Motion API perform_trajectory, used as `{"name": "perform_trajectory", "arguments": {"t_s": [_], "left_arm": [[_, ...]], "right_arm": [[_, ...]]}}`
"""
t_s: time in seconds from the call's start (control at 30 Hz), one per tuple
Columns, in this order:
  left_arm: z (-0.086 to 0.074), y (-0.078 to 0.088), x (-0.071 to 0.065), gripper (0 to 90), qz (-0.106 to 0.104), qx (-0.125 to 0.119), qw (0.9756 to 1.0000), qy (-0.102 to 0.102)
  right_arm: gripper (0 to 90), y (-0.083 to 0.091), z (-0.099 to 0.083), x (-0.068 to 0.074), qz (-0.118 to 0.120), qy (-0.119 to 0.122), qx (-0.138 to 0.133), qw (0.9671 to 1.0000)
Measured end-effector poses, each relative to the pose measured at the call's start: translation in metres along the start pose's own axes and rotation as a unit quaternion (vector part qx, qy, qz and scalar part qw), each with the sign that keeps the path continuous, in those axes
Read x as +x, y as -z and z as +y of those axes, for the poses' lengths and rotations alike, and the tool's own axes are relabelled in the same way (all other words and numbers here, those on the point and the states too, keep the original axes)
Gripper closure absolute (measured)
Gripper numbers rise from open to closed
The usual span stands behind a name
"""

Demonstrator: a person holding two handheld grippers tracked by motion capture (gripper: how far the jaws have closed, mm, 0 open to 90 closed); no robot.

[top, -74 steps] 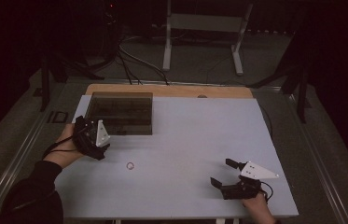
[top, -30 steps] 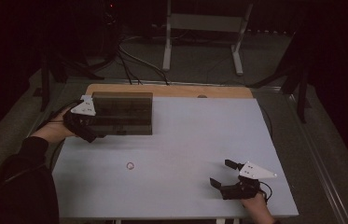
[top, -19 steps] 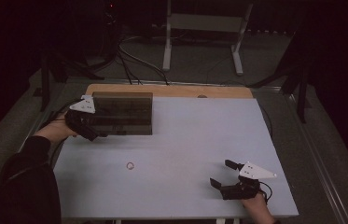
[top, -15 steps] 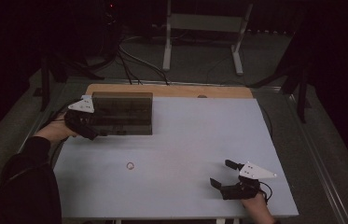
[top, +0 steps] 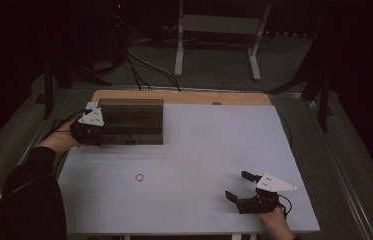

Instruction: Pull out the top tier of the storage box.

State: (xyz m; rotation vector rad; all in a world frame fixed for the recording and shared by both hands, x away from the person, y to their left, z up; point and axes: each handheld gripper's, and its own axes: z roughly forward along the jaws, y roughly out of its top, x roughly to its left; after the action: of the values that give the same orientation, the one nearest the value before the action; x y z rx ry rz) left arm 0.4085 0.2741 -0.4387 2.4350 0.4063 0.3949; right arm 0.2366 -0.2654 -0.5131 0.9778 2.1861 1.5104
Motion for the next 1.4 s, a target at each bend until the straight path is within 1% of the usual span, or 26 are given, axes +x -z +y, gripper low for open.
{"name": "perform_trajectory", "arguments": {"t_s": [0.03,0.1,0.17,0.2,0.27,0.3,0.33,0.4,0.57,0.63,0.7,0.8,0.83,0.87,0.93,0.97,1.03,1.07,1.1,1.13,1.17,1.2,1.27,1.3,1.37,1.4], "left_arm": [[0.001,0.000,0.000,64.2,0.007,-0.001,1.0000,-0.003],[0.001,0.001,0.001,65.8,0.008,-0.008,0.9999,-0.004],[0.002,0.000,0.002,67.3,0.000,-0.005,1.0000,-0.002],[0.002,-0.001,0.002,68.0,0.000,0.005,1.0000,-0.007],[0.002,-0.003,0.002,68.3,-0.011,0.016,0.9998,-0.007],[0.002,-0.004,0.002,68.9,-0.007,0.025,0.9996,-0.013],[0.002,-0.005,0.002,70.3,-0.008,0.029,0.9995,-0.014],[0.001,-0.004,0.003,72.8,-0.013,0.027,0.9995,-0.008],[0.001,-0.004,0.004,74.8,-0.019,0.028,0.9992,-0.021],[0.003,-0.003,0.005,76.1,-0.026,0.029,0.9991,-0.018],[0.005,-0.003,0.004,76.9,-0.026,0.034,0.9988,-0.022],[0.007,-0.002,0.003,78.6,-0.033,0.039,0.9982,-0.032],[0.007,-0.001,0.003,79.2,-0.037,0.040,0.9979,-0.036],[0.007,-0.001,0.002,79.6,-0.035,0.039,0.9977,-0.044],[0.007,0.000,0.001,80.4,-0.039,0.040,0.9975,-0.044],[0.007,0.000,0.001,80.4,-0.043,0.040,0.9970,-0.050],[0.007,0.001,0.000,81.7,-0.049,0.039,0.9967,-0.052],[0.006,0.001,-0.002,81.7,-0.052,0.037,0.9962,-0.059],[0.006,0.002,-0.002,82.0,-0.053,0.037,0.9963,-0.057],[0.005,0.002,-0.003,82.1,-0.060,0.036,0.9961,-0.055],[0.005,0.003,-0.004,82.5,-0.065,0.034,0.9957,-0.056],[0.004,0.004,-0.005,83.1,-0.077,0.032,0.9952,-0.052],[0.003,0.005,-0.006,83.5,-0.079,0.033,0.9949,-0.054],[0.003,0.005,-0.006,83.5,-0.083,0.033,0.9948,-0.051],[0.002,0.006,-0.008,84.5,-0.087,0.030,0.9937,-0.065],[0.002,0.006,-0.008,84.5,-0.087,0.031,0.9939,-0.061]], "right_arm": [[5.4,0.000,0.000,0.000,0.000,0.000,0.000,1.0000],[5.4,0.000,0.000,0.000,-0.001,0.000,0.000,1.0000],[5.5,0.000,0.000,0.000,0.000,0.001,-0.001,1.0000],[5.5,0.000,0.000,0.000,0.000,0.001,-0.002,1.0000],[5.5,0.000,0.001,0.000,0.000,0.000,-0.002,1.0000],[5.5,0.000,0.001,0.000,0.000,0.000,-0.002,1.0000],[5.4,0.000,0.001,0.000,0.000,0.000,-0.002,1.0000],[5.4,0.000,0.000,0.000,0.000,0.000,-0.002,1.0000],[5.5,0.000,0.001,0.001,0.001,0.000,-0.002,1.0000],[5.5,0.000,0.001,0.000,0.001,0.000,-0.002,1.0000],[5.4,0.000,0.001,0.000,0.000,-0.001,-0.003,1.0000],[5.5,0.001,0.001,0.000,-0.002,-0.003,-0.004,1.0000],[5.5,0.001,0.001,0.000,-0.001,-0.002,-0.006,1.0000],[5.5,0.001,0.001,0.000,-0.001,-0.003,-0.006,1.0000],[5.5,0.001,0.001,0.001,-0.001,-0.002,-0.006,1.0000],[5.5,0.001,0.001,0.001,-0.001,-0.001,-0.005,1.0000],[5.5,0.001,0.001,0.001,-0.001,-0.002,-0.006,1.0000],[5.5,0.001,0.001,0.001,-0.001,-0.002,-0.006,1.0000],[5.5,0.001,0.001,0.000,-0.001,-0.002,-0.006,1.0000],[5.5,0.001,0.001,0.000,-0.001,-0.002,-0.006,1.0000],[5.5,0.001,0.001,0.000,-0.002,-0.001,-0.005,1.0000],[5.5,0.001,0.001,0.000,-0.002,-0.002,-0.005,1.0000],[5.5,0.001,0.001,0.000,-0.003,-0.001,-0.005,1.0000],[5.5,0.001,0.001,0.000,-0.003,-0.001,-0.004,1.0000],[5.5,0.001,0.001,0.000,-0.003,0.000,-0.004,1.0000],[5.5,0.001,0.001,0.000,-0.003,-0.001,-0.005,1.0000]]}}
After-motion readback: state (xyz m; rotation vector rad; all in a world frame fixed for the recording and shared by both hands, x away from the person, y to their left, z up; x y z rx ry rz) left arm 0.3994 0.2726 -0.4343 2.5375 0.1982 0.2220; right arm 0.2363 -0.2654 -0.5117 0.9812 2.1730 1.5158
